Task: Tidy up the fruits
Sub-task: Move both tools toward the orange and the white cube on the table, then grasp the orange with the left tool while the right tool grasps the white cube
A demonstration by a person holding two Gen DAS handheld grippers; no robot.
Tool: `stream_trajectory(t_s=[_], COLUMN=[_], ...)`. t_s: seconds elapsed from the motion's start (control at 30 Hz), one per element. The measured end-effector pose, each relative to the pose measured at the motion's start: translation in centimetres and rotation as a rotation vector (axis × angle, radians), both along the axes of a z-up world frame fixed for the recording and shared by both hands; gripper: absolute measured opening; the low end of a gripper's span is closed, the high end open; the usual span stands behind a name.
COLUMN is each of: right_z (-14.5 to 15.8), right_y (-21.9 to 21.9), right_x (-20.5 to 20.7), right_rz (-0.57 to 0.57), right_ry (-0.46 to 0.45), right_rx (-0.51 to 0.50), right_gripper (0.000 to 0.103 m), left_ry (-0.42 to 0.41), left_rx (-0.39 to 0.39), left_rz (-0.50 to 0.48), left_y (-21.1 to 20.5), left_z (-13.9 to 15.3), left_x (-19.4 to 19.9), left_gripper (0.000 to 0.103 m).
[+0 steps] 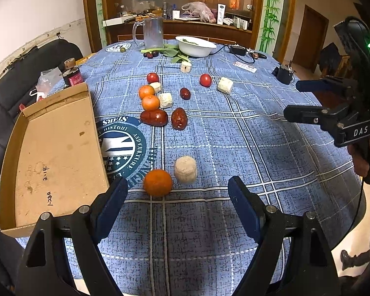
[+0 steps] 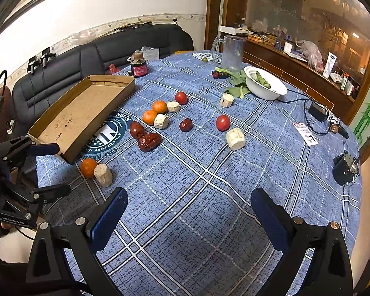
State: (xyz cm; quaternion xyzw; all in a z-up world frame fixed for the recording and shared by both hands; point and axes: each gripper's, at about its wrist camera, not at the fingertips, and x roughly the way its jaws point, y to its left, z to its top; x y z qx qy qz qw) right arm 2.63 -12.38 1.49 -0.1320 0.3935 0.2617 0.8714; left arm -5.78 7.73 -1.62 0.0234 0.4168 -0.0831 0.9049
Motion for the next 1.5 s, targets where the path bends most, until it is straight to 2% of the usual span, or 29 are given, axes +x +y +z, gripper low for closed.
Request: stream_trajectory(t_s=[0.67, 0.93, 1.17, 1.33, 1.37, 1.4, 1.43, 1.47, 1.5], right_z=[-1.7, -2.8, -3.4, -4.1, -4.3, -4.6, -4.8, -5.1, -5.2], right_y=[0.5, 0.3, 0.2, -0.1, -0.2, -0.3, -0.3, -0.4, -0.4], right_x=[2.2, 4.4, 6.2, 8.2, 8.8, 9.3, 9.8, 10.4, 10.9], right_rz=[-0.024, -0.051, -0.089, -0.112, -0.121, -0.129, -0.135, -0.144, -0.152], right_ry=[0.057, 0.088, 0.078, 0.079, 0.082, 0.09, 0.099, 0.102, 0.106], right_rx=[-0.008, -0.016, -0.031, -0.012, -0.007, -0.007, -0.008, -0.006, -0.005], right_gripper=[0.1, 0.1, 0.1, 0.099, 0.097, 0.096, 0.095, 0.095, 0.095], left_ry=[0.058, 0.054, 0.06, 0.054, 0.054, 0.061, 0.082, 0.102, 0.114], left_rx=[-0.01, 0.026, 0.046, 0.078, 0.082, 0.08, 0.063, 0.05, 0.051], left_rz=[-0.04, -0.083, -0.087, -0.102, -0.109, -0.119, -0.131, -0.136, -0.139], left_y=[1.6, 1.6, 2.1, 2.2, 2.1, 2.1, 2.1, 2.2, 2.1], left_z=[-3.0, -3.3, -3.5, -3.7, -3.8, -3.8, -4.0, -4.2, -4.5], left_x=[2.0, 2.8, 4.0, 4.2, 4.2, 4.2, 4.4, 4.6, 4.6], left_gripper=[0.083, 0.083, 0.083, 0.073, 0.069, 0.058, 0.052, 0.047, 0.047])
